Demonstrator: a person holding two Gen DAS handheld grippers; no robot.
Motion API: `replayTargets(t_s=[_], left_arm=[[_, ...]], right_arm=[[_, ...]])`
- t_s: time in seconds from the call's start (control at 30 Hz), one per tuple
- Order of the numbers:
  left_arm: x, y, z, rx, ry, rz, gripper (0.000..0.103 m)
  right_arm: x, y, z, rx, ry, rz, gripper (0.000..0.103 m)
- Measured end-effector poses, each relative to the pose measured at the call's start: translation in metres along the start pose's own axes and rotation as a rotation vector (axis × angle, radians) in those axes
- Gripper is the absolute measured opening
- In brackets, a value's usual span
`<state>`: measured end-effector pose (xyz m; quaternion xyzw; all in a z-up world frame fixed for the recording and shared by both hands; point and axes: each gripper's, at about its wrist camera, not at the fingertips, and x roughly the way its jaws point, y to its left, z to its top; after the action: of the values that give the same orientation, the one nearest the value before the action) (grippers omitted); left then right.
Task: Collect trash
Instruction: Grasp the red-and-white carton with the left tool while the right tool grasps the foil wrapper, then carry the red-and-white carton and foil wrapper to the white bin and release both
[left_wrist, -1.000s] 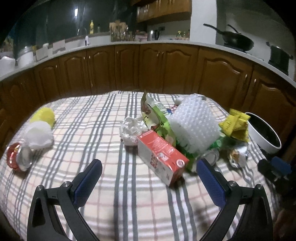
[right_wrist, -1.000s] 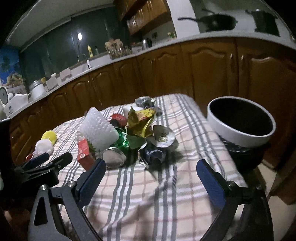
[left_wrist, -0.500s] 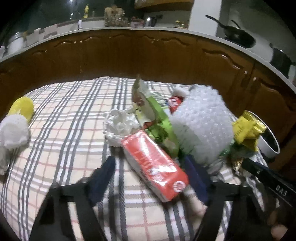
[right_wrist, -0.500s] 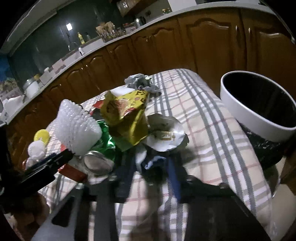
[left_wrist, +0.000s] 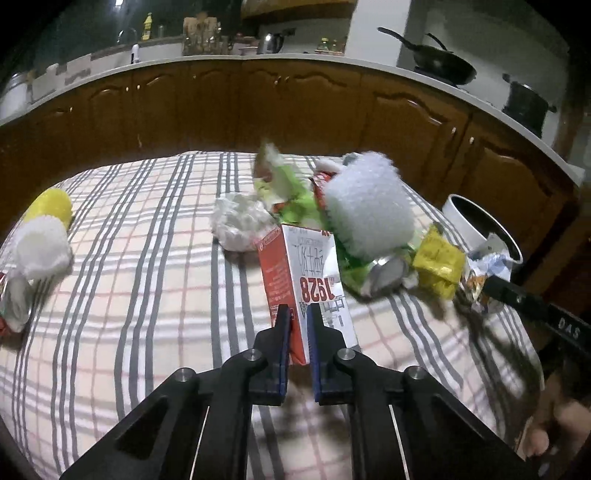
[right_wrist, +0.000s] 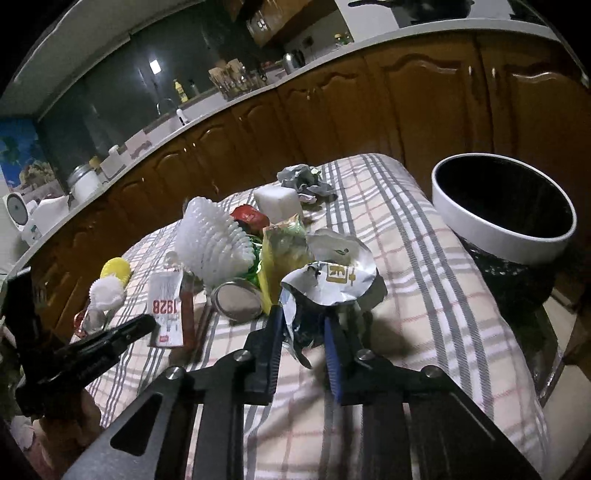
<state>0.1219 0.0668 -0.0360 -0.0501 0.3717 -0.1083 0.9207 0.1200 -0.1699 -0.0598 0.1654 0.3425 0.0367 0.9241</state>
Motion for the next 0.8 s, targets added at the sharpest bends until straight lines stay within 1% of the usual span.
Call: replayTargets(t_s=[0.1,0.13,0.23,0.37,0.43,0.53,0.67,0.73,0.8], left_arm=[[-0.008,-0.003,-0.002,0.009,-0.007,-0.019,0.006],[-0.010,-0.010,-0.001,0.011,-0.012,-0.025,0.006],[-0.022,-0.015,-0.002,0.025,-0.037,-0.047,0.004],[-0.038,-0.033,0.000,0.080,-0.076,-0.075,0.004],[-0.040,-0.036,-0.001,0.102,-0.079,-0.075,0.004],[-0.033,-0.032,-0.006,0.102,-0.053,-0.070,0.004],[-0.019,-0.023,-0.015,0.089,0.006,-0.049,0.005],[-0.013,-0.016,-0.019,0.078,0.031,-0.042,0.017],[-0.008,-0.010,-0.021,0.061,0.042,-0.021,0.067]], right_arm=[[-0.006,-0.002,-0.001,0.011,-0.010,0.004,0.021],[-0.008,-0.003,-0.001,0.011,-0.015,0.002,0.021],[-0.017,-0.004,-0.002,0.014,-0.031,0.004,0.021],[-0.025,-0.007,-0.001,0.017,-0.049,-0.002,0.021],[-0.029,-0.009,-0.001,0.025,-0.058,-0.005,0.021],[-0.030,-0.014,-0.002,0.031,-0.062,-0.011,0.021],[-0.029,-0.016,-0.008,0.035,-0.051,-0.008,0.021],[-0.027,-0.015,-0.010,0.035,-0.045,-0.005,0.021],[-0.026,-0.015,-0.011,0.037,-0.039,-0.001,0.021]])
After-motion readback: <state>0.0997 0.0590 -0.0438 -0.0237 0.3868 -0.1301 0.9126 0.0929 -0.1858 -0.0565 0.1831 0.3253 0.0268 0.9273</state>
